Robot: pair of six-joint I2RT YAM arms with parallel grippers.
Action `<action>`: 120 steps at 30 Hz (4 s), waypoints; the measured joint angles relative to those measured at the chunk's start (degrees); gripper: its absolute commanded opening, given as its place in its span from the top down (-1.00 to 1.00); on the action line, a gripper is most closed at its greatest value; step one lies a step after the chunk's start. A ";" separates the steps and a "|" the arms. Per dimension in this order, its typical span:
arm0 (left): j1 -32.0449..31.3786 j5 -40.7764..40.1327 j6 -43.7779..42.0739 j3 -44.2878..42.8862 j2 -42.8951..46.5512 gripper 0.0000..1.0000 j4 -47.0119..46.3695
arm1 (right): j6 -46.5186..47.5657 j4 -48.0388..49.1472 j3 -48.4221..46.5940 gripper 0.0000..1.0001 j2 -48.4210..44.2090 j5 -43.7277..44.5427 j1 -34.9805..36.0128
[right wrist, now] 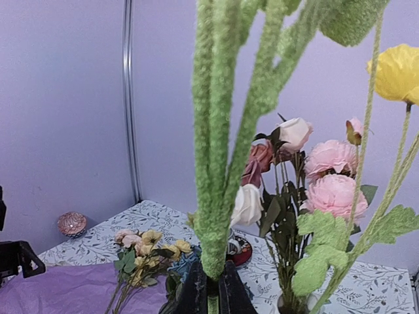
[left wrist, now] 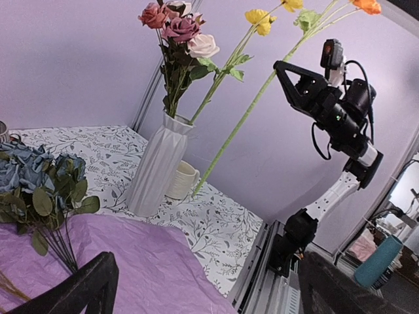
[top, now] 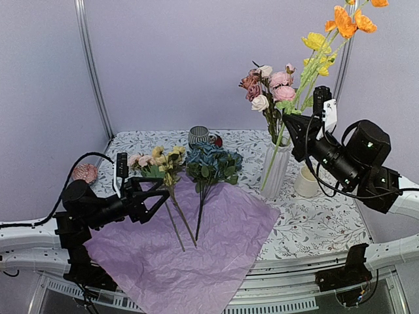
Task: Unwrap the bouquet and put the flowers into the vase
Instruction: Place the fake flower in the vase, then pick up the fake flower from the flattened wrapping paper.
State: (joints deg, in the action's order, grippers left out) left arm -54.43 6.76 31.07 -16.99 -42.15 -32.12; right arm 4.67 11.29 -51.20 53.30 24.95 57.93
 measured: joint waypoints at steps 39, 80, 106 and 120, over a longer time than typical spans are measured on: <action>0.00 0.02 0.17 -0.85 -3.19 -0.90 -1.27 | 13.51 3.10 -14.29 0.94 15.52 7.30 -9.99; 0.02 -8.85 3.13 -2.62 -3.65 -0.96 9.11 | -12.96 -14.60 -0.87 -0.29 8.68 -19.04 -16.94; 13.31 -6.12 20.37 -10.36 -30.29 0.03 21.29 | -15.32 -5.55 5.64 -0.28 17.73 -35.21 -4.70; 13.86 -10.54 25.59 -14.88 -38.45 0.26 26.08 | -16.48 -1.57 7.82 -0.28 19.21 -35.60 -4.35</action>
State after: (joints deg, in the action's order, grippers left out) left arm -40.58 -3.77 56.66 -31.88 -80.60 -6.04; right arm -11.81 9.72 -43.38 72.51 -10.66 53.58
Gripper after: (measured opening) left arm 0.399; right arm 0.640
